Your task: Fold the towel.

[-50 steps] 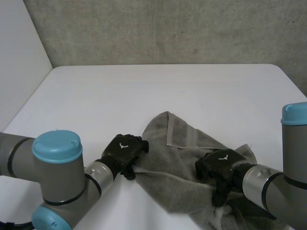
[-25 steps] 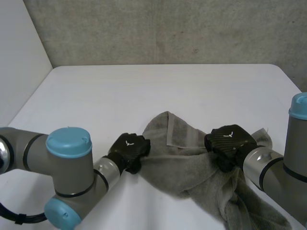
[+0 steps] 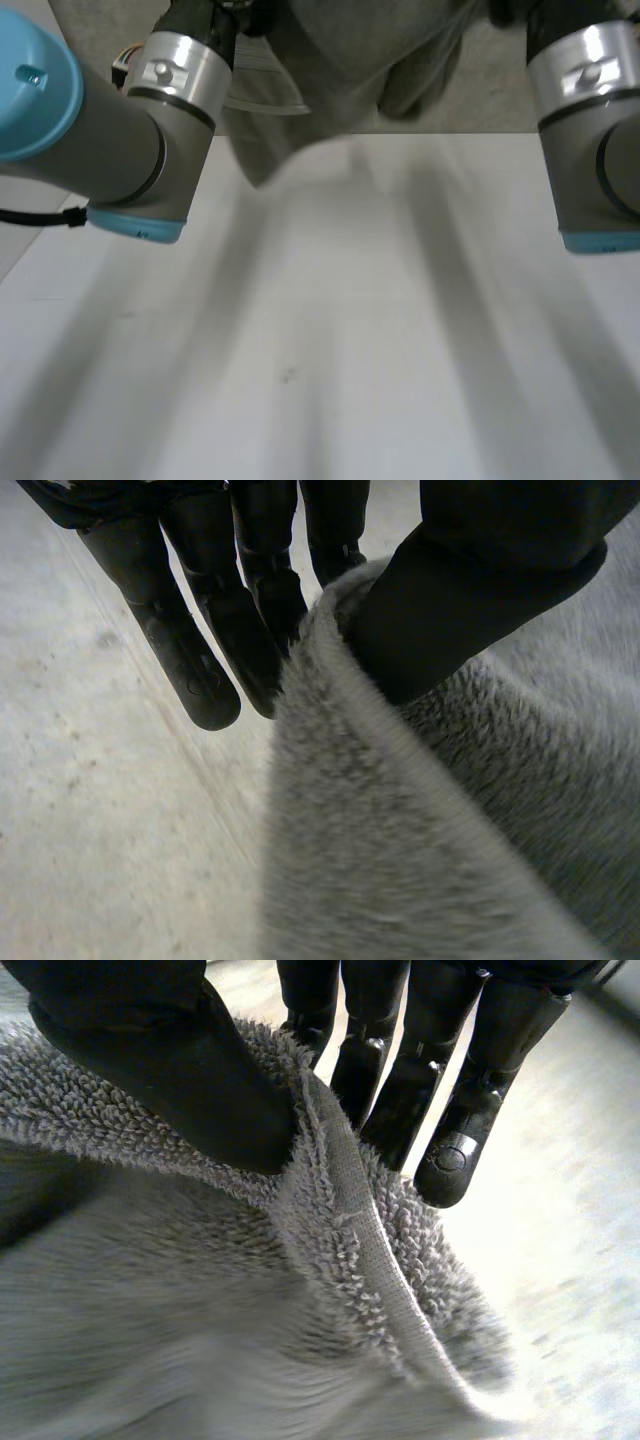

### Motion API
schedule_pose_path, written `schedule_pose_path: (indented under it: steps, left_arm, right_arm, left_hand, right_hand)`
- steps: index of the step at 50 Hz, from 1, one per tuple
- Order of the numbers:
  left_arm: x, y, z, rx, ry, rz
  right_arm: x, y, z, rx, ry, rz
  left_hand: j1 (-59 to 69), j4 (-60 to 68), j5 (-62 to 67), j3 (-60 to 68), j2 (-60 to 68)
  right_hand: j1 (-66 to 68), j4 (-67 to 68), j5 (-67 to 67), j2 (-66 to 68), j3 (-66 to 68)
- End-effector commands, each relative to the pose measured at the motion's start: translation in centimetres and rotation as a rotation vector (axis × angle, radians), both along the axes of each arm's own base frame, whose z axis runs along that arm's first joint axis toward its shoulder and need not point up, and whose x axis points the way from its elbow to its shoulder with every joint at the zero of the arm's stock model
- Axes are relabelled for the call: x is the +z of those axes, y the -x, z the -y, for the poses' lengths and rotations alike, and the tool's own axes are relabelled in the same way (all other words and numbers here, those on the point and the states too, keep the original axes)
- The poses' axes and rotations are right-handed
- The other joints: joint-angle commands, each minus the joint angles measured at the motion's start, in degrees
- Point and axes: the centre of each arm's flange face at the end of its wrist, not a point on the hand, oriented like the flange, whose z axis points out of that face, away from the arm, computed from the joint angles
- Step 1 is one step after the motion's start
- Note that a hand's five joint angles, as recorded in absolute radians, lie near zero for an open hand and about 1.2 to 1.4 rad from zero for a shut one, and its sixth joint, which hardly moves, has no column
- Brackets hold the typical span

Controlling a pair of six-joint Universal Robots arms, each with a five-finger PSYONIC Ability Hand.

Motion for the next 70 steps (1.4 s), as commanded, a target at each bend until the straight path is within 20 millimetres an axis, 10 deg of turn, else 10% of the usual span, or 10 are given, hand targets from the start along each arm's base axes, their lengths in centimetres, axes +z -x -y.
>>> schedule_pose_path:
  steps: [1,12,20,38,54,58,61,70]
  left_arm:
    - [-10.1,-1.8,-3.1,-0.041,-0.333,0.237]
    - [-23.5,-4.4,-8.4,-0.125,-0.829,0.548]
    - [-24.5,-4.6,-8.6,-0.119,-0.86,0.563]
    - [-24.6,-6.9,-6.8,0.129,-0.87,0.517]
    - [-22.7,-9.1,-7.8,0.221,-0.856,0.483]
    - [-21.1,-9.1,-7.6,0.223,-0.788,0.487]
    - [-19.0,-9.0,-7.4,0.238,-0.688,0.522]
    - [-9.7,-8.7,-7.5,0.323,-0.328,0.583]
  right_arm:
    - [-9.4,0.2,-1.5,0.054,-0.487,-0.256]
    - [-19.1,1.6,-3.2,0.067,-0.869,-0.44]
    - [-22.3,2.2,-4.4,0.064,-0.981,-0.47]
    - [-20.3,5.0,-3.5,0.013,-1.064,-0.196]
    - [-19.6,5.3,-3.1,0.002,-1.052,-0.136]
    - [-19.2,5.1,-2.9,0.012,-1.038,-0.137]
    - [-18.3,5.0,-2.4,0.012,-1.013,-0.133]
    - [-7.9,5.4,-2.7,-0.025,-0.802,-0.222]
  left_hand:
    - [13.6,10.3,11.2,10.4,10.3]
    - [13.1,9.8,10.7,9.9,9.8]
    - [-26.0,-29.3,-28.4,-29.2,-29.3]
    - [-32.5,-35.8,-34.9,-35.7,-35.8]
    - [-28.3,-31.6,-30.6,-31.5,-31.6]
    - [13.5,10.2,11.1,10.3,10.2]
    - [13.6,10.3,11.2,10.4,10.3]
    - [13.6,10.3,11.2,10.4,10.3]
  right_hand:
    - [1.0,10.3,11.2,10.7,10.5]
    - [1.0,10.3,11.2,10.7,10.5]
    - [1.0,10.3,11.2,10.7,10.5]
    - [1.0,10.3,11.2,10.7,10.5]
    - [1.0,10.3,11.2,10.7,10.5]
    - [1.0,10.3,11.2,10.7,10.5]
    - [1.0,10.3,11.2,10.7,10.5]
    - [1.0,10.3,11.2,10.7,10.5]
